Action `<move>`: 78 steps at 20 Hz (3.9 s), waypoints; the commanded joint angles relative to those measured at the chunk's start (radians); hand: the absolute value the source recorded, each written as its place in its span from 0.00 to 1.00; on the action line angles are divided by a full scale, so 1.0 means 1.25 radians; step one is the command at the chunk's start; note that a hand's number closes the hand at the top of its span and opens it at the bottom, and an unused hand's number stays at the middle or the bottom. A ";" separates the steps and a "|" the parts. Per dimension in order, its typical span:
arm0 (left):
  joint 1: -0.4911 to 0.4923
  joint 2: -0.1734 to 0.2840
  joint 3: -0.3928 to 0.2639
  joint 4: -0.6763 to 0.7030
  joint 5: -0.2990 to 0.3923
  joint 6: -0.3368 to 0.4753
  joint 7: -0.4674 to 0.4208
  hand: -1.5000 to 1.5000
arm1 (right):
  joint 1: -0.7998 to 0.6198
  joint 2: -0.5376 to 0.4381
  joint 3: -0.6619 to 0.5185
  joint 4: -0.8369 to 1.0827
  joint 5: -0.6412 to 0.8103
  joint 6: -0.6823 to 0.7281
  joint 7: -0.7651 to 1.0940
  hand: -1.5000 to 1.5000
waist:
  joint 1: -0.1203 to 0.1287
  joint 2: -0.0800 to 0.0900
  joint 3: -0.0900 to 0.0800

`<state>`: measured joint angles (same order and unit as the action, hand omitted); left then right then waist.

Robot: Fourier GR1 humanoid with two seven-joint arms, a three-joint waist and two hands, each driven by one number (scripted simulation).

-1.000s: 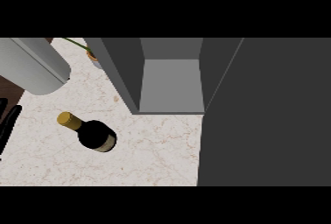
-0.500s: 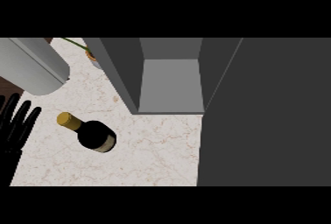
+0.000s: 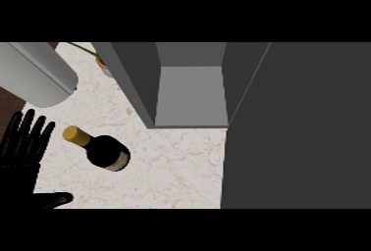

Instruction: Pick up the wine, place it into the cabinet and close the cabinet

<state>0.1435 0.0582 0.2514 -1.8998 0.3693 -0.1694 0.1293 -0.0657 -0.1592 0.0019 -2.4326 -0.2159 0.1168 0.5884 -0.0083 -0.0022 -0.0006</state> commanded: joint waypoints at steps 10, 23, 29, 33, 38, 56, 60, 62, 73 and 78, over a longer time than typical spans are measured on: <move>-0.021 -0.022 -0.016 0.209 -0.067 -0.056 -0.161 0.00 | -0.026 0.002 -0.015 -0.147 -0.072 -0.040 0.106 0.00 | 0.000 0.000 0.000; -0.090 0.046 0.033 0.331 -0.017 -0.116 -0.190 0.00 | 0.014 0.023 0.003 -0.098 -0.047 0.001 0.033 0.00 | 0.004 0.001 0.001; -0.083 -0.004 -0.009 0.424 -0.090 -0.108 -0.300 0.00 | 0.048 0.042 0.051 -0.156 -0.024 -0.008 0.055 0.00 | 0.000 0.000 0.000; -0.120 0.042 0.023 0.538 -0.087 -0.150 -0.357 0.00 | 0.014 0.030 0.036 -0.148 -0.034 -0.025 0.088 0.00 | 0.000 0.001 0.000; -0.155 0.034 0.006 0.573 -0.105 -0.122 -0.348 0.00 | 0.058 0.023 0.002 -0.117 -0.055 0.030 0.022 0.00 | 0.000 0.001 0.001; -0.236 0.038 0.015 0.782 -0.083 -0.185 -0.476 0.00 | -0.024 0.063 0.066 -0.113 0.025 -0.034 0.079 0.00 | 0.001 0.001 0.000; -0.235 0.010 -0.032 0.750 -0.080 -0.234 -0.466 1.00 | -0.019 0.039 0.037 -0.109 -0.014 -0.014 0.088 0.00 | 0.002 0.000 0.000; -0.236 0.010 -0.051 0.760 -0.120 -0.215 -0.498 1.00 | 0.052 0.043 0.014 -0.126 -0.039 0.013 0.038 0.00 | -0.001 0.000 0.001; -0.138 0.079 -0.046 0.689 -0.206 -0.125 -0.599 1.00 | 0.034 0.027 -0.008 -0.142 -0.060 0.005 0.081 0.00 | 0.006 -0.004 0.002; -0.123 0.053 -0.038 0.681 -0.212 -0.086 -0.661 1.00 | -0.033 0.035 0.010 -0.093 -0.035 -0.010 0.084 0.00 | 0.006 0.001 0.000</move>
<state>-0.0319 0.1140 0.1874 -1.0444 0.1084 -0.2969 -0.6548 -0.0966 -0.1062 0.0307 -2.4309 -0.1830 0.1212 0.6157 -0.0016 -0.0038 0.0007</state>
